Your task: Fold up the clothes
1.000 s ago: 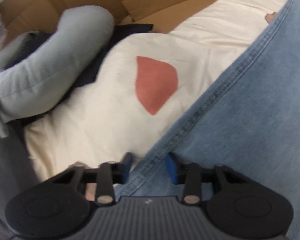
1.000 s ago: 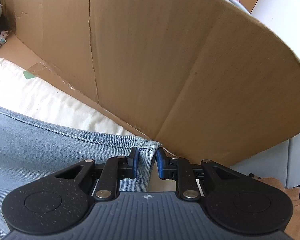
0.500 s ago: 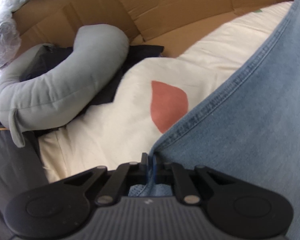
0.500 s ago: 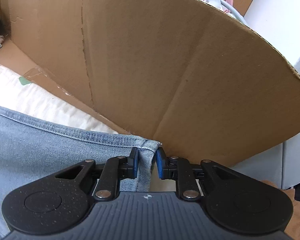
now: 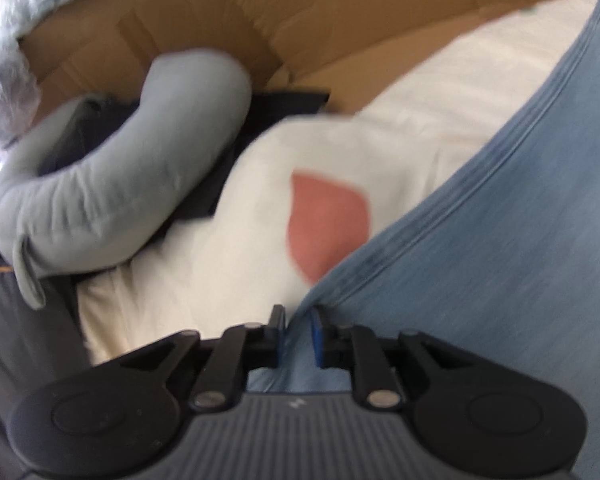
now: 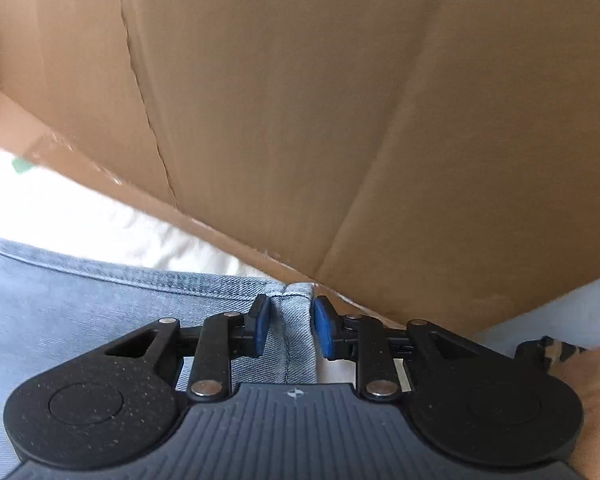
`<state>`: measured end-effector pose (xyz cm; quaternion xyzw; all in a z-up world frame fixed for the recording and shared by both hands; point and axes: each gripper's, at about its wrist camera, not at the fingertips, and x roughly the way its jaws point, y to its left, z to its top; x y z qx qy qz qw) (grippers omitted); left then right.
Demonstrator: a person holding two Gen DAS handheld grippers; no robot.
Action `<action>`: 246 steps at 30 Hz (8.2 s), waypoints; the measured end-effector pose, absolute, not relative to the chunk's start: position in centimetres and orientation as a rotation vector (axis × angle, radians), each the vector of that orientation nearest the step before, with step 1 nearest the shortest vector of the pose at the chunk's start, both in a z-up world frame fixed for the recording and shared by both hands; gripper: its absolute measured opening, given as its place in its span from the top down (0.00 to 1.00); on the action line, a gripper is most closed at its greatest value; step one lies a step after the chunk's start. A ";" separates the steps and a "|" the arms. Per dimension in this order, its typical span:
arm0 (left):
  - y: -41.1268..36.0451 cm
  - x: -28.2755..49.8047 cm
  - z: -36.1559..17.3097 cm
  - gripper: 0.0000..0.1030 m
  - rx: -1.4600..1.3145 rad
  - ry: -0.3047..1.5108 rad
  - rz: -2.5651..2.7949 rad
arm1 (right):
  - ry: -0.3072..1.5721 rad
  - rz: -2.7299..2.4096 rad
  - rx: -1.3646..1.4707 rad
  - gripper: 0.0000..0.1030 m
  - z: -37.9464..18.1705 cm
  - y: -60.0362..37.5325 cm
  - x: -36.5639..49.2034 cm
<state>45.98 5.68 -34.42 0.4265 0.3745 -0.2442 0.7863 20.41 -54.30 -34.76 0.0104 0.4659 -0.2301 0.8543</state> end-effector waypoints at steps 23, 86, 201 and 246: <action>-10.5 42.3 -38.1 0.52 0.880 0.842 -0.893 | 1.001 -0.483 0.227 0.57 -30.9 -50.3 9.2; 11.5 32.7 -30.0 0.66 0.566 0.922 -0.506 | 0.824 -0.412 0.236 0.70 -30.1 -42.6 7.6; 29.7 29.6 -16.0 0.46 -0.036 1.033 0.049 | 0.913 -0.260 0.281 0.53 -18.2 -41.9 7.5; 29.7 7.7 -0.2 0.29 -0.135 1.073 0.032 | 0.700 -0.128 0.279 0.42 13.1 -44.6 -15.5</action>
